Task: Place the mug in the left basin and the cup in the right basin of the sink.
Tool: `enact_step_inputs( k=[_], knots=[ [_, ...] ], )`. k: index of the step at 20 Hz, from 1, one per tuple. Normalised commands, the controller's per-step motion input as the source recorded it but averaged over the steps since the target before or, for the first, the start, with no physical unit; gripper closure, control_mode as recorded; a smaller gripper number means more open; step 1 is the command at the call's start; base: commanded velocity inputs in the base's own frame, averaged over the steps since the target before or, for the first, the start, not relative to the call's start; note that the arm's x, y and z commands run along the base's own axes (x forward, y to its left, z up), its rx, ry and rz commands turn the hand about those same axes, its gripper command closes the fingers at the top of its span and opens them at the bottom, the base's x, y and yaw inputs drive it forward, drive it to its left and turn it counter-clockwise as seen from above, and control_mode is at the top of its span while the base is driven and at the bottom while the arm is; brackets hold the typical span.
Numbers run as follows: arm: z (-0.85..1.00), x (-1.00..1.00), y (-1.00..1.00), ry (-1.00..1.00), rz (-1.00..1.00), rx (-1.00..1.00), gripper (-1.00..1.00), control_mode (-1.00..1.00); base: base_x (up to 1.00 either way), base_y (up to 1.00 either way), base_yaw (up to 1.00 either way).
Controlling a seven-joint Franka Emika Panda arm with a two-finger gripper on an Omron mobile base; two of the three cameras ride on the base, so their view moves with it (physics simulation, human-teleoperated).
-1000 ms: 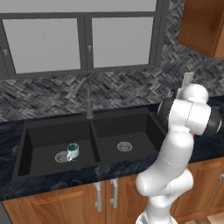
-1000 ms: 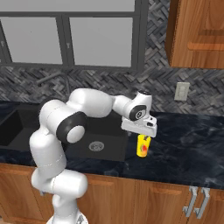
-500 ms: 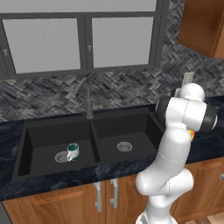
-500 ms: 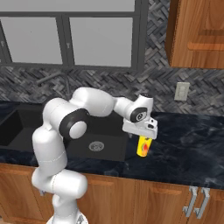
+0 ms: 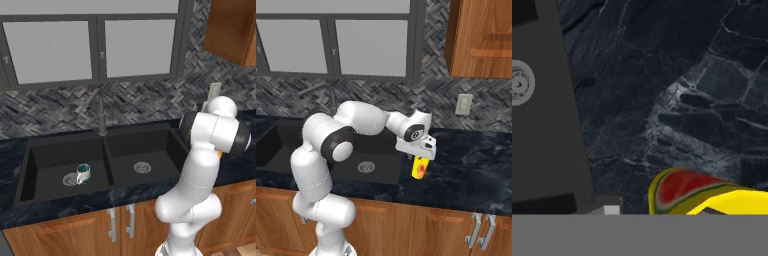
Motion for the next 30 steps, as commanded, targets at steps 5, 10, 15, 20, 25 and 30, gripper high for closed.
enact_step_inputs(
  k=[5,10,15,20,25,30],
  knots=[
    [0.14,-0.13,0.36,-0.20,0.00,-0.10,1.00,-1.00,0.00,0.00,0.00],
    [0.26,-0.02,0.51,-0.20,0.01,-0.29,1.00,-1.00,0.00,0.00,0.00],
    [0.28,0.04,0.56,-0.21,0.06,-0.32,1.00,-1.00,0.00,0.00,0.00],
    [0.21,0.22,0.39,-0.05,0.12,-0.14,1.00,-1.00,0.00,0.00,0.00],
    [0.22,0.26,0.38,0.00,0.15,-0.03,1.00,-1.00,0.00,0.00,0.00],
    [0.22,0.22,0.42,0.00,0.16,-0.02,1.00,-1.00,0.00,0.00,0.00]
  ],
)
